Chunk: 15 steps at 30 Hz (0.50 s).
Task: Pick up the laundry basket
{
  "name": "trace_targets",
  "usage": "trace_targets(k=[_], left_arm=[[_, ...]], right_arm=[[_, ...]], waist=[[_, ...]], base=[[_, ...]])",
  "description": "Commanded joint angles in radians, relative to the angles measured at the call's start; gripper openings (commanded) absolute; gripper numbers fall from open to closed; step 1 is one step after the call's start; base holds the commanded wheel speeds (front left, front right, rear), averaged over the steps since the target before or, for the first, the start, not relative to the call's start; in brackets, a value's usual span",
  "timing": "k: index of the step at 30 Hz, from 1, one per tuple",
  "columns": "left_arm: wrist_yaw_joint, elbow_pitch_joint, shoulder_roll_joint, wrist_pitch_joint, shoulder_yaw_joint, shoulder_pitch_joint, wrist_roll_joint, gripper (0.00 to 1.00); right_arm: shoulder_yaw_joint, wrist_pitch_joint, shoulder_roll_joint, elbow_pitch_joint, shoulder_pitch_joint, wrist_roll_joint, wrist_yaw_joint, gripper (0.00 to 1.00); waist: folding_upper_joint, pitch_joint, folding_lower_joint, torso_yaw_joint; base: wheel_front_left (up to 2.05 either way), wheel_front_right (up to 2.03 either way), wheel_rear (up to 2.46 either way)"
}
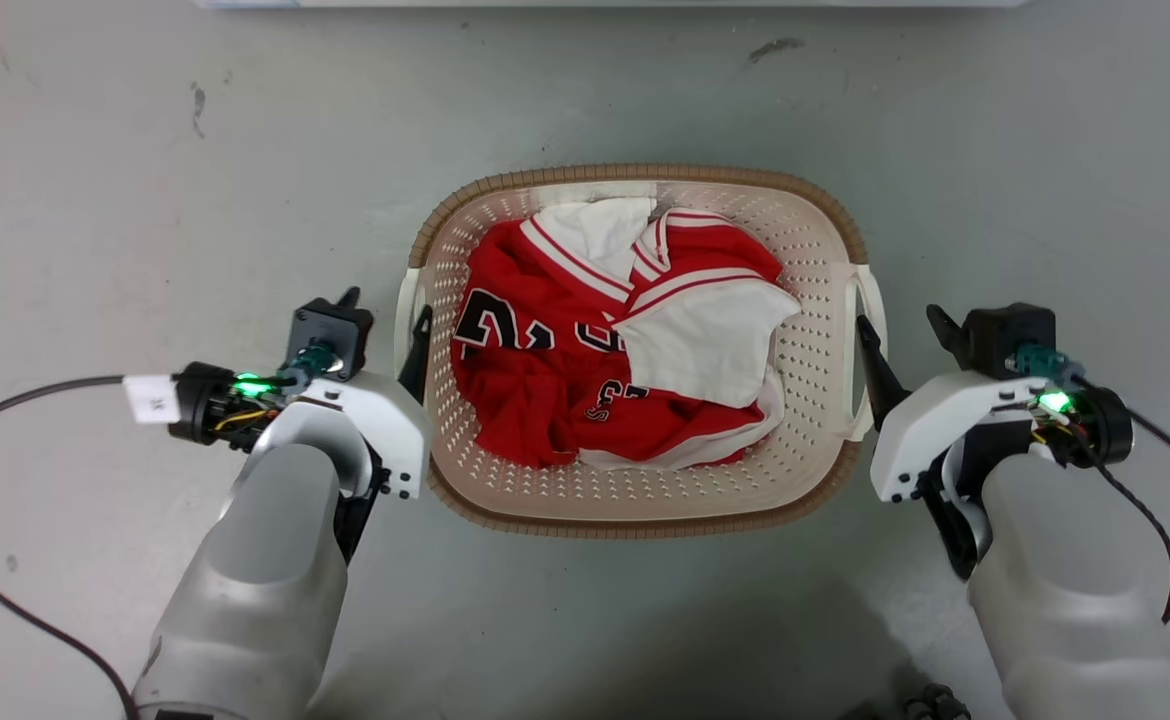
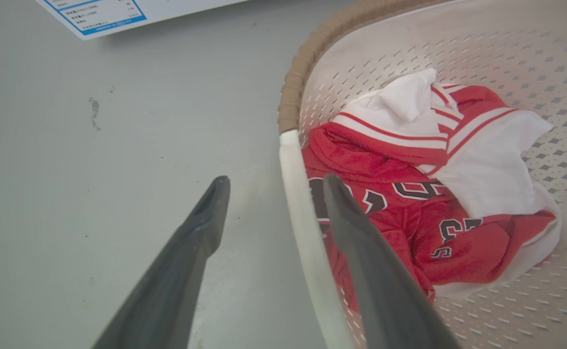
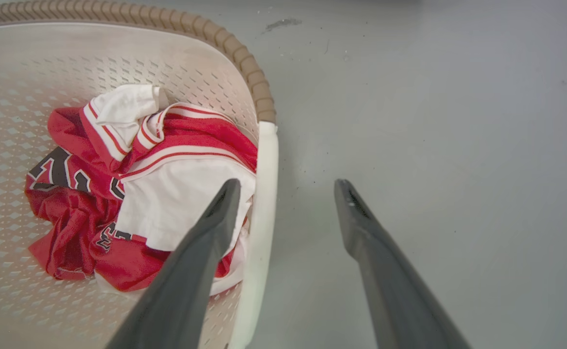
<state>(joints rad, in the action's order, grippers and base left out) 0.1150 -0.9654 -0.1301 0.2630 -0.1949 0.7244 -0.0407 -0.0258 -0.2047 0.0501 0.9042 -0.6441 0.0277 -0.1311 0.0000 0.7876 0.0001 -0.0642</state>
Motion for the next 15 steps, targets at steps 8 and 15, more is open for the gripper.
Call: trace_targets(k=[8,15], left_arm=[[0.014,-0.156,0.010,-0.055,-0.075,0.117,-0.040,1.00],[0.015,-0.216,0.012,-0.140,-0.201,0.172,-0.150,1.00]], right_arm=[[-0.002,0.078,0.000,0.174,-0.124,0.024,0.001,1.00],[-0.069,0.147,0.000,0.276,-0.203,0.064,0.001,1.00]], waist=[[0.0000,0.027,-0.0001,0.012],[0.0000,0.038,-0.0001,0.010]], base=[[0.00,0.00,0.00],[0.00,0.00,0.00]])
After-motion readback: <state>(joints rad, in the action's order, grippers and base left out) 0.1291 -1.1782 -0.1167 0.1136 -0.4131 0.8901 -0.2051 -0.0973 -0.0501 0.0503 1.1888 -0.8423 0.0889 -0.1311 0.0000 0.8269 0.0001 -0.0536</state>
